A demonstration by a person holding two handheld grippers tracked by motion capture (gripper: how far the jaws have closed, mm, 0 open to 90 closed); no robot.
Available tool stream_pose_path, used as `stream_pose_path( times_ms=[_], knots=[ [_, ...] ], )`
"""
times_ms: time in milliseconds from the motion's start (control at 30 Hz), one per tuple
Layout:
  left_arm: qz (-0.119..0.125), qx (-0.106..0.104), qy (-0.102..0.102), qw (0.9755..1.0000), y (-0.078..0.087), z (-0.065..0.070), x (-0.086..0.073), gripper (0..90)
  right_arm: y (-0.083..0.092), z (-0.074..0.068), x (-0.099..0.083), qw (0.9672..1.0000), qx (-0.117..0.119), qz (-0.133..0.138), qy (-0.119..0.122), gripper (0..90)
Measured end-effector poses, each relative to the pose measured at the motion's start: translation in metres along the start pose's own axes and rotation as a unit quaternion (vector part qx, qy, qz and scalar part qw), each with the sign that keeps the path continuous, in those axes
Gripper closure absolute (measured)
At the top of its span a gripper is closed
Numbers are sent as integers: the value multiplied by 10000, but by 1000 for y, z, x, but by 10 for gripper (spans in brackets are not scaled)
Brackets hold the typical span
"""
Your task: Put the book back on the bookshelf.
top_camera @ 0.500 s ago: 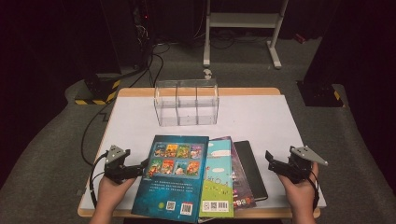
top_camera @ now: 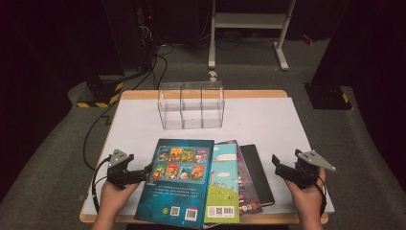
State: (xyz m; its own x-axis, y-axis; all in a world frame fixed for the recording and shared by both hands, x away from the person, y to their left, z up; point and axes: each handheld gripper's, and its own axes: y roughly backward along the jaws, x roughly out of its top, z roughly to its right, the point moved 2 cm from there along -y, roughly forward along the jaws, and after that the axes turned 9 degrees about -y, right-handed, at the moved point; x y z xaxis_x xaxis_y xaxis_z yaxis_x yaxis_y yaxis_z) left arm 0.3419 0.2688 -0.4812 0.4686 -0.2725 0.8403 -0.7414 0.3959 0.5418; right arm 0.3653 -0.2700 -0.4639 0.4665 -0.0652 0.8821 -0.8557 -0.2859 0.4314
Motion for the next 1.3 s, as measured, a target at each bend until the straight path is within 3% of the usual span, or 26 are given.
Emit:
stream_pose_path(
  times_ms=[233,400,433,467,500,600,700,833,1000,1033,1200,1300],
  knots=[
    [-69,-8,-2,10000,-1,0,-1,114,0,0,1,9999,71,-92,6,96],
    [-273,-270,74,9992,-6,1,-4,114,1,-4,1,9998,142,-93,83,96],
    [-420,-419,58,9982,-11,3,-6,114,2,-8,2,9996,225,-138,67,98],
    [-420,-419,58,9982,-11,3,-6,115,2,-8,2,9996,225,-138,67,98],
    [-479,-511,50,9975,-13,5,-7,115,2,-11,3,9989,404,-230,42,120],
    [-615,-651,23,9960,-17,10,-10,117,3,-21,4,9978,619,-254,41,145],
    [-719,-760,13,9945,-17,16,-11,118,0,-39,3,9953,865,-358,237,140],
    [-841,-883,7,9925,-18,22,-19,123,-3,-53,2,9940,955,-410,344,147],
    [-811,-1012,23,9916,-18,28,-22,124,-5,-73,-5,9889,1148,-557,757,121],
    [-803,-1089,37,9908,-19,31,-22,131,-7,-79,-8,9874,1263,-594,746,121],
    [-793,-1099,47,9908,-20,31,-23,121,-7,-88,-11,9845,1396,-614,863,174],
    [-810,-1102,52,9906,-20,31,-23,121,-10,-94,-14,9828,1415,-797,878,136]
  ],
)
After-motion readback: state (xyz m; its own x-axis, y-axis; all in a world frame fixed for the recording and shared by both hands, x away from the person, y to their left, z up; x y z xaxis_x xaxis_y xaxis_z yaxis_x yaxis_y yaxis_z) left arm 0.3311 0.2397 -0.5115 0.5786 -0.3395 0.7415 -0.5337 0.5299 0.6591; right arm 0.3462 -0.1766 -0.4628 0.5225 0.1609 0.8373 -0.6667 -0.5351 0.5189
